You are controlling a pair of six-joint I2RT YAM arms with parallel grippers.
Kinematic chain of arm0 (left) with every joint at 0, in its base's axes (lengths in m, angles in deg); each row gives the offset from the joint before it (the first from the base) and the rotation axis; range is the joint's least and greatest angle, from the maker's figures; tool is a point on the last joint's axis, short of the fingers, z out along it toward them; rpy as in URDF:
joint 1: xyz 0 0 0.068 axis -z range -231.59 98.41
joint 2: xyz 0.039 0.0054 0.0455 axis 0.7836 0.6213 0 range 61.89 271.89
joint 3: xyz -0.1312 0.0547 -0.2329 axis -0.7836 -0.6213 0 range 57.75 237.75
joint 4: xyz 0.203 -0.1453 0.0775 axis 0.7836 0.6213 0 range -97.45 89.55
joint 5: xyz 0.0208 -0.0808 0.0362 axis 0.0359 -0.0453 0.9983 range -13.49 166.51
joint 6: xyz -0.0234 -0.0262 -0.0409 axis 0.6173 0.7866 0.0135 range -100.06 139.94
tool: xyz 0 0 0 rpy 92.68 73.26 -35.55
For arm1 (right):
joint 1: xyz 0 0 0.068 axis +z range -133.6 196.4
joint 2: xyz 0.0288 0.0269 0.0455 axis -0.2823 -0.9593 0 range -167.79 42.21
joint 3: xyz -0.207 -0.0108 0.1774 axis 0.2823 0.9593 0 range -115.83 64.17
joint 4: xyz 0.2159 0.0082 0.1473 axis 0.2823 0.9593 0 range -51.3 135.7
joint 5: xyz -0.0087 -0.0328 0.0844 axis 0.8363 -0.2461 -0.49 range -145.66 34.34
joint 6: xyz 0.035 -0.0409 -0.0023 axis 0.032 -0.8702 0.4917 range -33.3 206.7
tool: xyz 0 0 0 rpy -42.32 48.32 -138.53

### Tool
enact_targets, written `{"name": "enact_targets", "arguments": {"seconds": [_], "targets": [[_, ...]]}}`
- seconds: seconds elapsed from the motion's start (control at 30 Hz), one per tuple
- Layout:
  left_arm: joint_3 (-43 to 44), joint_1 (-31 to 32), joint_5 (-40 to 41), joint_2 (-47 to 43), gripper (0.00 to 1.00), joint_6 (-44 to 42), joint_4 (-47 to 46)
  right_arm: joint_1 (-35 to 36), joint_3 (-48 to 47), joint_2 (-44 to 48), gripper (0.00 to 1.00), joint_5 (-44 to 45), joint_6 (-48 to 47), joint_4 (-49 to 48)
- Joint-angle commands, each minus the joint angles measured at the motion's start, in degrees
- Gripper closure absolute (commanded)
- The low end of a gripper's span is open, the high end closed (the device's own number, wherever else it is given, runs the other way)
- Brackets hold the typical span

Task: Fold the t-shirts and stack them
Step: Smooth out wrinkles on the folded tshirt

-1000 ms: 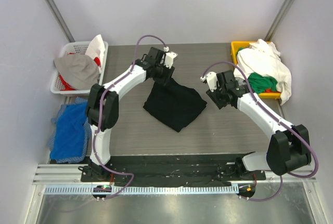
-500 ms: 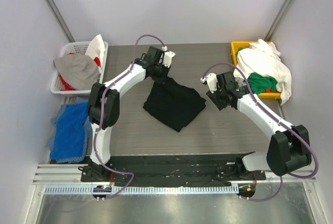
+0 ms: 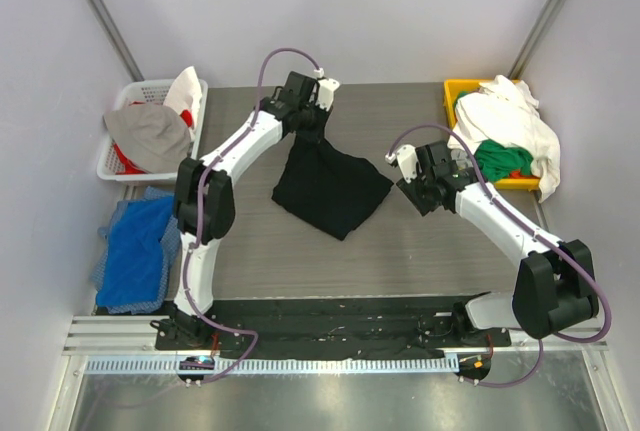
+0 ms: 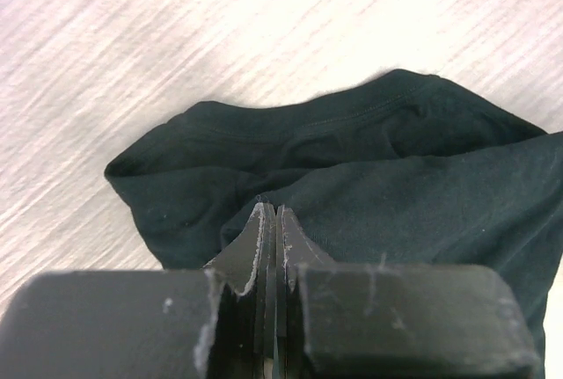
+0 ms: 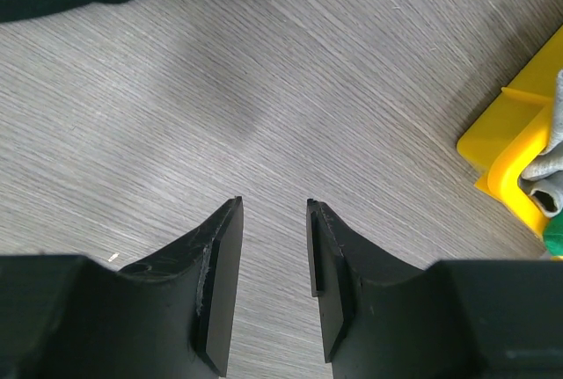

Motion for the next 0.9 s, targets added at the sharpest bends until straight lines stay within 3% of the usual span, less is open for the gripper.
{"name": "enact_targets", "arguments": {"seconds": [0.0, 0.27, 0.87], "targets": [[3.3, -0.5, 3.9, 0.9, 1.00, -1.7, 0.1, 0.2, 0.3, 1.8, 0.58, -0.1, 0.4, -2.1], [3.2, -0.9, 7.9, 1.9, 1.00, -3.6, -1.6, 0.2, 0.8, 1.9, 0.59, -0.1, 0.4, -2.1], [1.3, -2.6, 7.8, -2.9, 1.00, -3.9, -3.9, 0.2, 2.0, 0.9, 0.59, 0.1, 0.3, -2.9]]}}
